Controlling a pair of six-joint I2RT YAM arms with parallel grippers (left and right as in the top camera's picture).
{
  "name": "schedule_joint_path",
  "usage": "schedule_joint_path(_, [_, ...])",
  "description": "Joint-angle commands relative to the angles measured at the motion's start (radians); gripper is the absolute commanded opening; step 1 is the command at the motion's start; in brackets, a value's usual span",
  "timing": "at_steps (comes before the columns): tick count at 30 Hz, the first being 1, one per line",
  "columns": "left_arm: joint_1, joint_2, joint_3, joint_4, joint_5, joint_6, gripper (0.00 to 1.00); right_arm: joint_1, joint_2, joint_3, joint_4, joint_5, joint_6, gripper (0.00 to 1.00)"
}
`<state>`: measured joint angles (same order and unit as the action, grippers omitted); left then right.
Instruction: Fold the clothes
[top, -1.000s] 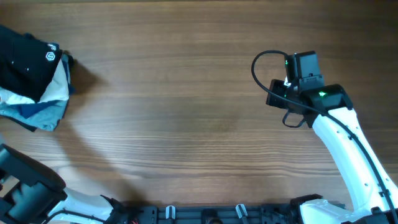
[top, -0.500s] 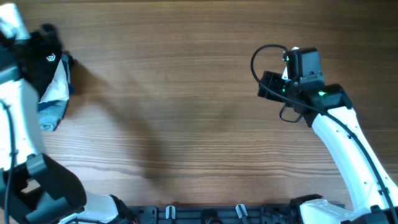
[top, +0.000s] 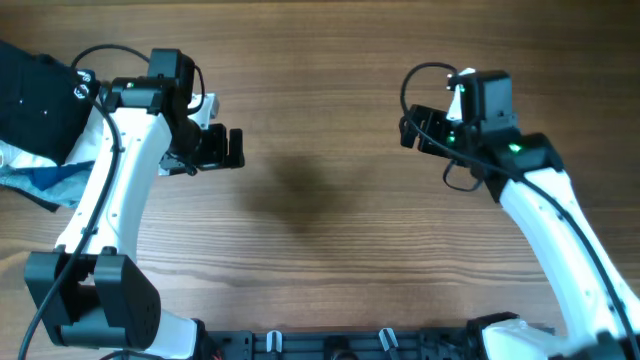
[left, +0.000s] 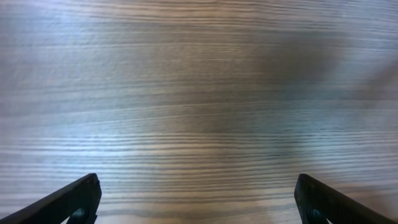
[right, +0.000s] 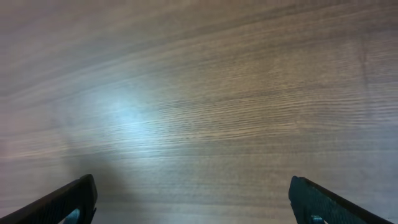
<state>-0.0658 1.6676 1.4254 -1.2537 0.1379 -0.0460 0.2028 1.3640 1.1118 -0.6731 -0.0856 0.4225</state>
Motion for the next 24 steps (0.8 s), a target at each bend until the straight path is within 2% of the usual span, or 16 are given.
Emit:
schedule_joint_path(1, [-0.012, -0.105, -0.036, 0.041, -0.035, -0.042, 1.00, 0.001, -0.129, -0.008, -0.028, 0.068, 0.078, 1.00])
schedule_joint_path(4, [-0.036, -0.277, -0.158, 0.167, -0.036, -0.060, 1.00, 0.012, -0.290, -0.092, 0.023, 0.158, 0.071, 1.00])
schedule_joint_path(7, [-0.074, -0.559, -0.386, 0.375, -0.105, -0.099, 1.00, 0.024, -0.462, -0.207, 0.076, 0.163, 0.051, 1.00])
schedule_joint_path(9, [-0.076, -0.726, -0.504, 0.460, -0.109, -0.100, 1.00, 0.023, -0.549, -0.267, 0.049, 0.177, 0.089, 1.00])
schedule_joint_path(12, [-0.076, -0.871, -0.575, 0.510, -0.109, -0.100, 1.00, 0.023, -0.606, -0.318, -0.012, 0.175, 0.102, 1.00])
schedule_joint_path(16, [-0.076, -0.932, -0.575, 0.491, -0.109, -0.100, 1.00, 0.023, -0.579, -0.319, -0.057, 0.175, 0.102, 1.00])
schedule_joint_path(24, [-0.076, -0.932, -0.575, 0.472, -0.109, -0.100, 1.00, 0.023, -0.446, -0.319, -0.057, 0.176, 0.102, 1.00])
